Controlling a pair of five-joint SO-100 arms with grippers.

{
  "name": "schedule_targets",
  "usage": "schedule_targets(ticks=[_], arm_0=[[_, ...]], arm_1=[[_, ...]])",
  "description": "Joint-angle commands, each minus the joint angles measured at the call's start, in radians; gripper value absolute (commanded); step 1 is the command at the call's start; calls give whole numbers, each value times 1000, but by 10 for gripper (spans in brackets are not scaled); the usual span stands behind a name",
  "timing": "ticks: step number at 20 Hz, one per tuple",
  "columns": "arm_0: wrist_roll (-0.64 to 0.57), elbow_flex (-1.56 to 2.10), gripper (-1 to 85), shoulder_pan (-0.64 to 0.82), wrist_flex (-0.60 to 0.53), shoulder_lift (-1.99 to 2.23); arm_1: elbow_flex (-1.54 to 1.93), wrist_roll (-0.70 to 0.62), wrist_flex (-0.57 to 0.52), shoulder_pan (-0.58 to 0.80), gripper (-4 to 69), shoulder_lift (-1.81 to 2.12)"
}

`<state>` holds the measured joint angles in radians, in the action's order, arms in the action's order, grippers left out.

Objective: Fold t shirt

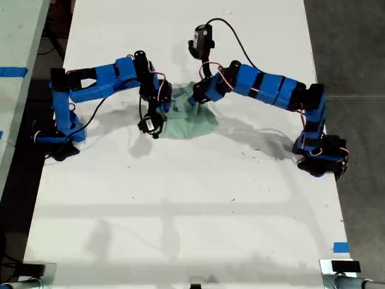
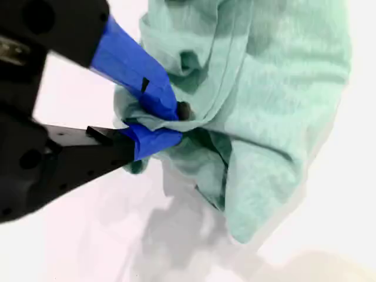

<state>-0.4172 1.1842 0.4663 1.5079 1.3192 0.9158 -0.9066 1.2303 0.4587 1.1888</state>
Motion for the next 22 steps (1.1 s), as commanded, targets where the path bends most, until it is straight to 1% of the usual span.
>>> schedule_targets(ticks=[1, 2, 3, 4, 6, 9, 11, 12, 16, 19, 22], arm_0=[[-26, -29, 1, 14, -9, -124], [-32, -51, 148, 12, -12, -178], [-49, -75, 238, 2, -14, -207], [-58, -92, 285, -5, -14, -213], [-61, -104, 327, 6, 9, -173], [-61, -104, 344, 15, 49, -12], [-52, -94, 342, 20, 69, 133], [-41, -71, 336, 25, 72, 215], [29, 110, 302, 84, 74, 535], [31, 222, 297, 114, 74, 641], [49, 334, 296, 95, 74, 693]], arm_1=[[9, -20, -41, 37, 20, -37], [0, -28, -41, 32, 44, -69], [-23, -44, -34, 18, 63, -94], [-43, -57, -25, 5, 70, -101], [-100, -66, 23, -9, 101, -94], [-186, -71, 110, -9, 163, -29], [-189, -74, 152, -2, 264, 55], [-187, -71, 181, 5, 280, 97], [-135, -32, 348, 66, 283, 242], [-31, -31, 387, 112, 286, 331], [84, -55, 422, 126, 294, 430]])
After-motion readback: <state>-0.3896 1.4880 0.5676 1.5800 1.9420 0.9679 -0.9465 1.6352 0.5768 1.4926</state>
